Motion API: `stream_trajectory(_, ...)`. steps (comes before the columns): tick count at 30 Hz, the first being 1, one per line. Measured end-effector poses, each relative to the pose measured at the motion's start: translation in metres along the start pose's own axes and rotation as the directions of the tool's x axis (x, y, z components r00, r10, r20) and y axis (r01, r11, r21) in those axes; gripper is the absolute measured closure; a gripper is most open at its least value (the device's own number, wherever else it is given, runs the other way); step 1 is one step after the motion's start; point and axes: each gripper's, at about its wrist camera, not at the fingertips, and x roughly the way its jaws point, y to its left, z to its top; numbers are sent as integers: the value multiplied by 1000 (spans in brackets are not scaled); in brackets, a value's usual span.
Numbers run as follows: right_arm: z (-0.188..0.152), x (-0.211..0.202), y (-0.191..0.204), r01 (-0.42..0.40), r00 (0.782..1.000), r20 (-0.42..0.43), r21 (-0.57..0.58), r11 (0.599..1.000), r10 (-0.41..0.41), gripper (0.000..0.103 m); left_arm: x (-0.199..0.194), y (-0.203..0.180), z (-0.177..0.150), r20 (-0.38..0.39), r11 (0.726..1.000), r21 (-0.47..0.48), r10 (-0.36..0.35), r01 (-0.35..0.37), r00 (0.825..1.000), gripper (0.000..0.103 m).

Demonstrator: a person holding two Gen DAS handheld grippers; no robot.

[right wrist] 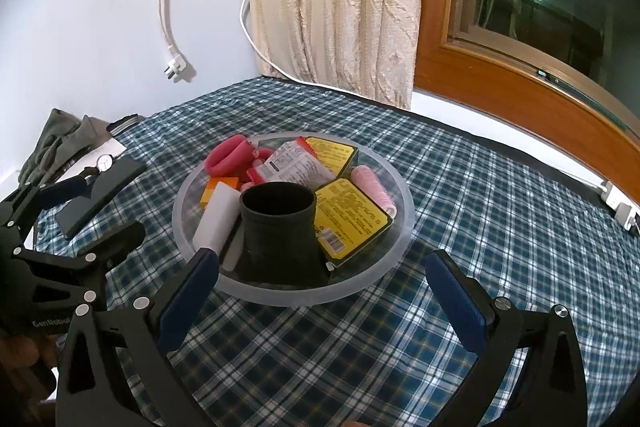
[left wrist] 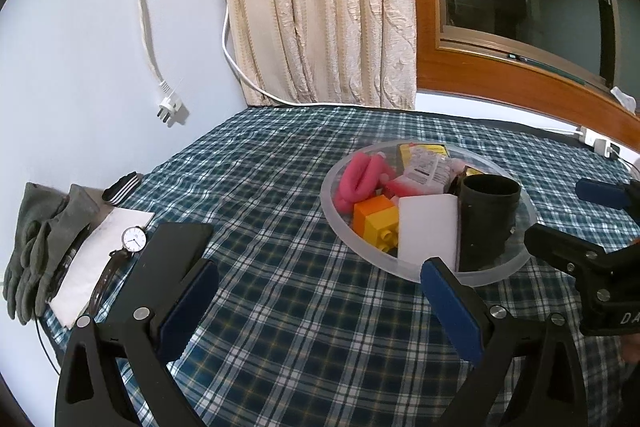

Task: Organize objects

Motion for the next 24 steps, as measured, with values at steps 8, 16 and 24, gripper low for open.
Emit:
stream_trajectory(8,-1,-5,-4,-5,1000,8,8,1000,5,0,-5,-9,1,6,1000,18,-1,1,1000,1)
stream_trajectory(16,-3,-7,-7,-7,1000,8,15,1000,7,0,-8,-12,2,10,1000,27,-1,1,1000,1)
stream_trajectory(24,-4,-8,-8,-4,1000,7,14,1000,4,0,-10,-15,1,10,1000,31,-1,1,1000,1)
